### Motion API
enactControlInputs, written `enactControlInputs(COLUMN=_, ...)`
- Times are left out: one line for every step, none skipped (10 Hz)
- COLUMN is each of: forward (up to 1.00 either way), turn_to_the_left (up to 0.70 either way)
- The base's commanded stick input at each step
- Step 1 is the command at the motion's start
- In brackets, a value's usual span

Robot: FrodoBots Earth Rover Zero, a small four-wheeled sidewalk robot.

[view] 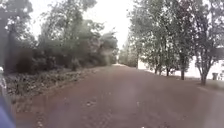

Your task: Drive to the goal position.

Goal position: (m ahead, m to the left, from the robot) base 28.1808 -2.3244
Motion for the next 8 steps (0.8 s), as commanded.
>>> enactControlInputs(forward=0.7, turn_to_the_left=-0.01)
enactControlInputs(forward=0.7, turn_to_the_left=-0.01)
enactControlInputs(forward=0.7, turn_to_the_left=-0.01)
enactControlInputs(forward=0.7, turn_to_the_left=-0.01)
enactControlInputs(forward=0.7, turn_to_the_left=-0.01)
enactControlInputs(forward=0.7, turn_to_the_left=-0.01)
enactControlInputs(forward=0.7, turn_to_the_left=-0.01)
enactControlInputs(forward=0.7, turn_to_the_left=-0.01)
